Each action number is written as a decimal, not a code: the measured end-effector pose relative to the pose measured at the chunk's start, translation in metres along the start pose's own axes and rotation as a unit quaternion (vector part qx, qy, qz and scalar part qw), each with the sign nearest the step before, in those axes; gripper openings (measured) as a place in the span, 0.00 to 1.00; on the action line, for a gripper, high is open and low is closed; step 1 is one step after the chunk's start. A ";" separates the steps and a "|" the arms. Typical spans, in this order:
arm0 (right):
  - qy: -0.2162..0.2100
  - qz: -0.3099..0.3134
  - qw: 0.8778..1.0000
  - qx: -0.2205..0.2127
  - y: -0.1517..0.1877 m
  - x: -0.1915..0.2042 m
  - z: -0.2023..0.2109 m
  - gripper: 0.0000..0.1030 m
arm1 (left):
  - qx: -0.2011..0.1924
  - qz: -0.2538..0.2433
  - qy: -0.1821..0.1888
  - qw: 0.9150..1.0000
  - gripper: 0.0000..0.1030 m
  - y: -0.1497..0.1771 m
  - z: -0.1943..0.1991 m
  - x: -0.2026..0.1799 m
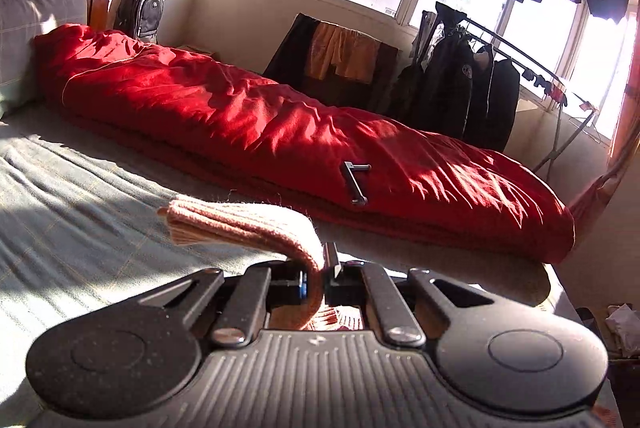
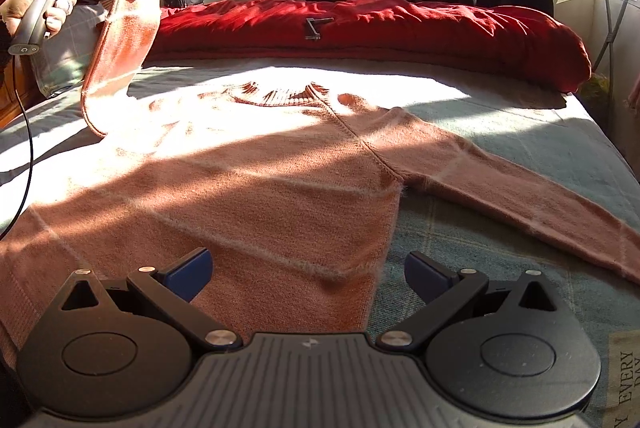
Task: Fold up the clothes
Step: 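Carry the sleeve with the left gripper across toward the ribbed collar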
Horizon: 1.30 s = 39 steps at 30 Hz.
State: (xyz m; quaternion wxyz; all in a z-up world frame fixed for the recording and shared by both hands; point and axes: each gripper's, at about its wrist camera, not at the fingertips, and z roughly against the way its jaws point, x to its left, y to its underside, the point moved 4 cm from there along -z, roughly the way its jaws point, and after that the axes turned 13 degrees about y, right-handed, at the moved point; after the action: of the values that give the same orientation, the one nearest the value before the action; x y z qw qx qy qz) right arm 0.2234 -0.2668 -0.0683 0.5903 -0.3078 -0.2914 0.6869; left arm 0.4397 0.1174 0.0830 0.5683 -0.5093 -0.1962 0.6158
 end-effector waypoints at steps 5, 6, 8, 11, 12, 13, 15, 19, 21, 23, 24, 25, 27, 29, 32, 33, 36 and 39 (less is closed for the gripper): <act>-0.004 -0.010 1.000 -0.001 0.003 -0.008 0.000 1.00 | 0.005 -0.012 0.023 1.000 0.04 0.006 -0.013 -0.033; -0.004 -0.011 1.000 -0.001 0.004 -0.009 0.000 1.00 | 0.007 -0.014 0.028 0.999 0.05 0.007 -0.016 -0.039; -0.005 -0.014 1.000 -0.001 0.006 -0.011 0.001 1.00 | 0.012 -0.016 0.039 0.999 0.05 0.011 -0.023 -0.050; -0.005 -0.020 1.000 -0.001 0.008 -0.015 0.001 1.00 | 0.025 -0.019 0.052 0.998 0.04 0.021 -0.036 -0.065; -0.005 -0.022 1.000 0.000 0.008 -0.015 0.001 1.00 | 0.029 -0.019 0.056 0.998 0.04 0.025 -0.041 -0.068; -0.005 -0.024 1.000 0.001 0.009 -0.016 0.001 1.00 | 0.034 -0.019 0.059 0.997 0.04 0.029 -0.046 -0.072; -0.004 -0.027 1.000 0.003 0.010 -0.017 0.001 1.00 | 0.046 -0.022 0.064 0.997 0.04 0.038 -0.057 -0.080; -0.003 -0.029 1.000 0.004 0.012 -0.018 0.001 1.00 | 0.071 -0.026 0.071 0.995 0.04 0.058 -0.077 -0.092; -0.001 -0.030 1.000 0.005 0.012 -0.019 0.000 1.00 | 0.084 -0.038 0.071 0.993 0.05 0.069 -0.085 -0.099; 0.000 -0.032 0.999 0.006 0.012 -0.020 0.000 1.00 | 0.092 -0.054 0.069 0.992 0.05 0.078 -0.090 -0.106; 0.001 -0.034 0.999 0.007 0.013 -0.020 -0.001 1.00 | 0.097 -0.061 0.070 0.991 0.05 0.083 -0.093 -0.110; 0.002 -0.034 0.999 0.008 0.013 -0.020 -0.001 1.00 | 0.104 -0.069 0.071 0.990 0.05 0.089 -0.097 -0.114; 0.003 -0.035 0.999 0.011 0.014 -0.020 -0.003 1.00 | 0.114 -0.091 0.066 0.987 0.05 0.100 -0.104 -0.121; 0.004 -0.035 0.999 0.013 0.015 -0.019 -0.004 1.00 | 0.126 -0.115 0.064 0.983 0.05 0.113 -0.110 -0.128; 0.005 -0.034 0.999 0.017 0.016 -0.018 -0.005 1.00 | 0.146 -0.144 0.057 0.977 0.05 0.134 -0.120 -0.135; 0.005 -0.034 0.999 0.018 0.017 -0.018 -0.005 1.00 | 0.153 -0.153 0.055 0.975 0.05 0.140 -0.124 -0.137; 0.006 -0.035 0.999 0.021 0.018 -0.018 -0.005 1.00 | 0.171 -0.172 0.048 0.969 0.05 0.158 -0.134 -0.140; 0.009 -0.034 0.999 0.020 0.018 -0.018 -0.003 1.00 | 0.184 -0.186 0.043 0.964 0.05 0.169 -0.141 -0.140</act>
State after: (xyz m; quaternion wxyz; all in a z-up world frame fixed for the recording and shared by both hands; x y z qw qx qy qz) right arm 0.2164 -0.2868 -0.0831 0.6222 -0.2915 -0.2825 0.6694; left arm 0.4517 -0.1026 -0.0563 0.7648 -0.3764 -0.1460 0.5021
